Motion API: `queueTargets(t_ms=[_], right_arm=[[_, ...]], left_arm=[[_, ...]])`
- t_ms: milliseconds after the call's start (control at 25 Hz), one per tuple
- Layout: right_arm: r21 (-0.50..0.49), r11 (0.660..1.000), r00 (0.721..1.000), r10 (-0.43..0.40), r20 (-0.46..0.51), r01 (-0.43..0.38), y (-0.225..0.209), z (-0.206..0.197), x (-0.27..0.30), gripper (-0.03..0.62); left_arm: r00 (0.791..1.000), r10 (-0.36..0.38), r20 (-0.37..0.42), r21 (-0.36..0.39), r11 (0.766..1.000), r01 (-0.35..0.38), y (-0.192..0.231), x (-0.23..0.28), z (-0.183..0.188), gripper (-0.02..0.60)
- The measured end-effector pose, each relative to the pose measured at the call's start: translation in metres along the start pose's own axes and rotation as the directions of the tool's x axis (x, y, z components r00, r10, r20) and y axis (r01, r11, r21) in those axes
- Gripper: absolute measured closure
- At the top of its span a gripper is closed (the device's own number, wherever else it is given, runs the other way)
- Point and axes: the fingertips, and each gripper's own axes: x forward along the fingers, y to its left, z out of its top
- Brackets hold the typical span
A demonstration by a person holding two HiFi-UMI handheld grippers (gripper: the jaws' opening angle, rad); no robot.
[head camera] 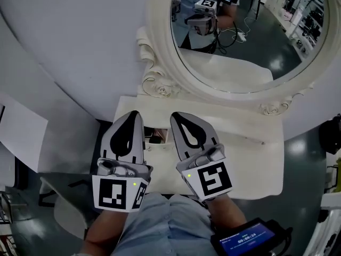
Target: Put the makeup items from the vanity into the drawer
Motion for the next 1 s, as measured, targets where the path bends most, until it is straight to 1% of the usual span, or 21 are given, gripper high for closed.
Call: queueTargets(t_ms=[160, 320, 560, 1000], right_arm=[[0.005, 1.0, 1.0, 0.0, 0.024, 0.0, -0.004, 0.001, -0.01, 0.593], [0.022, 1.0, 0.999, 0.006, 0.04, -0.007, -0.005, 0.006, -0.023, 0.592], [0.041, 0.999, 0.999, 0.011, 0.05, -0.013, -0.009, 0.007, -0.033, 0.592], [0.053, 0.998, 0.999, 0.021, 0.047, -0.023, -0.018, -0.001, -0.031, 0.592]], left_arm=[[1.0, 0.003, 0.005, -0.003, 1.0, -0.003, -0.009, -0.004, -0.002, 0.583], [1.0, 0.003, 0.012, 0.007, 1.0, -0.003, -0.021, -0.008, 0.004, 0.583], [1.0, 0.015, 0.003, 0.013, 1.0, -0.016, -0.03, -0.009, 0.003, 0.583], [1.0, 0.029, -0.007, 0.021, 0.999, -0.029, -0.03, -0.002, -0.001, 0.583]])
